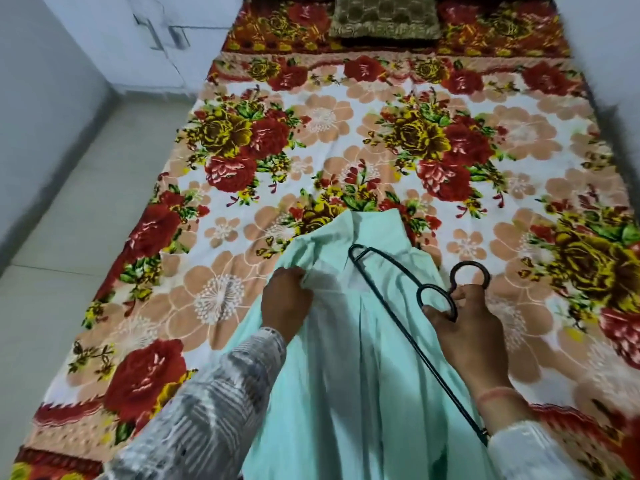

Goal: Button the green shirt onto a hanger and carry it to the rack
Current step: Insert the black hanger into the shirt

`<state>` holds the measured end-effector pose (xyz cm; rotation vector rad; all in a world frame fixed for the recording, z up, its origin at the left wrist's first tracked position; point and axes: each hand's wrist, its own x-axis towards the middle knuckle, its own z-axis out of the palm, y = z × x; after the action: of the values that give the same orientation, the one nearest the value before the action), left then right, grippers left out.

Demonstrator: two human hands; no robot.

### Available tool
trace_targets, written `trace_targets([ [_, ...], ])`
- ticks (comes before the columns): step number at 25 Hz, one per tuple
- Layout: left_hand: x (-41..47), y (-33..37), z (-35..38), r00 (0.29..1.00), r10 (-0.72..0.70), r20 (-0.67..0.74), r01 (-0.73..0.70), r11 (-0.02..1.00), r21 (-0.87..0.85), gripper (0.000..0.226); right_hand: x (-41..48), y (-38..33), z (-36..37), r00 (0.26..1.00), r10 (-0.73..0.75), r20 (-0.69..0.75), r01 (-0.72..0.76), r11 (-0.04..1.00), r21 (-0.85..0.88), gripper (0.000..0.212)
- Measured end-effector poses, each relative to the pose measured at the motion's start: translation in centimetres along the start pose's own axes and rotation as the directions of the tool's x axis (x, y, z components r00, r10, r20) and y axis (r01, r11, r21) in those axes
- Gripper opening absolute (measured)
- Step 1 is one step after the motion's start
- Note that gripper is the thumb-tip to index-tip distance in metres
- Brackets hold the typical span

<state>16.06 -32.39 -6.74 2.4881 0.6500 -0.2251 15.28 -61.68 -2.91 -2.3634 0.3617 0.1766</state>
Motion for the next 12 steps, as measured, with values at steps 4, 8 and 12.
trace_targets([
  [4, 2.8, -4.7, -3.9, 0.987, -0.094, -0.131, 0.085, 0.994, -0.075, 0.038, 0.5, -1.8, 1.9, 0.997, 0.021, -0.076, -0.025, 0.999, -0.041, 0.047],
  [8, 3.0, -4.1, -3.0, 0.946, 0.323, -0.026, -0.324, 0.945, -0.036, 0.056, 0.5, -3.6, 3.1, 0.995, -0.010, -0.099, 0.001, 0.996, -0.088, 0.049],
  [12, 5.3, -2.0, -0.7, 0.927, 0.369, 0.065, -0.371, 0.928, 0.023, 0.054, 0.6, -4.6, 3.2, 0.998, -0.042, -0.054, 0.038, 0.998, -0.056, 0.047],
])
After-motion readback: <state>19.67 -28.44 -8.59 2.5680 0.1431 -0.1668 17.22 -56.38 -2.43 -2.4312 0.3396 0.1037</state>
